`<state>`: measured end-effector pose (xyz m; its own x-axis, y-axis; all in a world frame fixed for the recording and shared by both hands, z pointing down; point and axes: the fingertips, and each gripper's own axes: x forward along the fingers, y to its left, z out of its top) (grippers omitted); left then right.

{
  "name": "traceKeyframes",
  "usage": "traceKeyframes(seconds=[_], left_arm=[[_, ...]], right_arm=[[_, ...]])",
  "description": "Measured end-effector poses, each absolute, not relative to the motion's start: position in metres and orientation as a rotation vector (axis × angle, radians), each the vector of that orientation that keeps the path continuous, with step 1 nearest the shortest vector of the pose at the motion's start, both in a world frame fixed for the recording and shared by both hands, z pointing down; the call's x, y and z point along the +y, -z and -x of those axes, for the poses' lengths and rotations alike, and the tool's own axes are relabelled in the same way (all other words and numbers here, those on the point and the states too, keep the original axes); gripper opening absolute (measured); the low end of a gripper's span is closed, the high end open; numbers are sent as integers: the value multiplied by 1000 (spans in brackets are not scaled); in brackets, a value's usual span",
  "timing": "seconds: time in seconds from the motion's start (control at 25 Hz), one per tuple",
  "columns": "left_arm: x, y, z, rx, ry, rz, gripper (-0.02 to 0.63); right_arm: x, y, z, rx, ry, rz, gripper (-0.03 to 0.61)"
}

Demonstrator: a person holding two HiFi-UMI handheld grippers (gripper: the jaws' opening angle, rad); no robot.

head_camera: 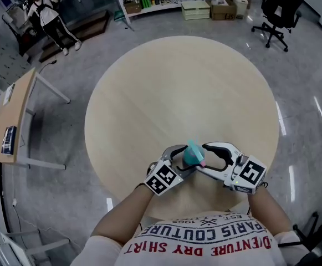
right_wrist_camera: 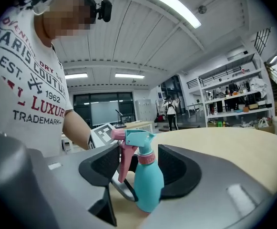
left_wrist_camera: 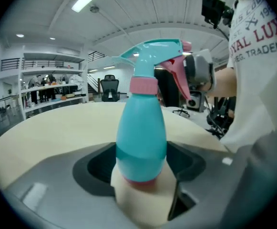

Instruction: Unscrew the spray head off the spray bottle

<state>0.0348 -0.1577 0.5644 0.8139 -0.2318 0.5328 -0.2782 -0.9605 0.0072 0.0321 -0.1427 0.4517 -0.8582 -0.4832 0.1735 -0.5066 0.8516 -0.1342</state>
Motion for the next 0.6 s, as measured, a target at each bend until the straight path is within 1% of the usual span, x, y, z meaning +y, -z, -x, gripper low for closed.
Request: traceKeyframes(seconds=[0.08, 0.24, 0.36, 0.44, 0.48, 0.6], left_arm=[[-157, -564, -31, -333, -856, -2934, 324], [-158, -564, -24, -243, -889, -2962, 324], [-156, -562, -25, -183, -870, -2983, 324], [-153, -562, -27, -146, -881, -2990, 324], [-152, -562, -27, -135, -890, -2993, 324], [-152, -561, -27, -125, -904, -2987, 324]], right_arm=[[-143, -451, -37, -2905, -273, -755, 219], [-148, -449, -40, -2914, -261, -737, 156], [-148, -449, -40, -2926, -254, -695, 138], [-146, -450, -39, -2925, -232, -653, 97], [-146, -450, -39, -2922, -208, -633, 61], [-147, -450, -40, -2905, -194, -603, 44]])
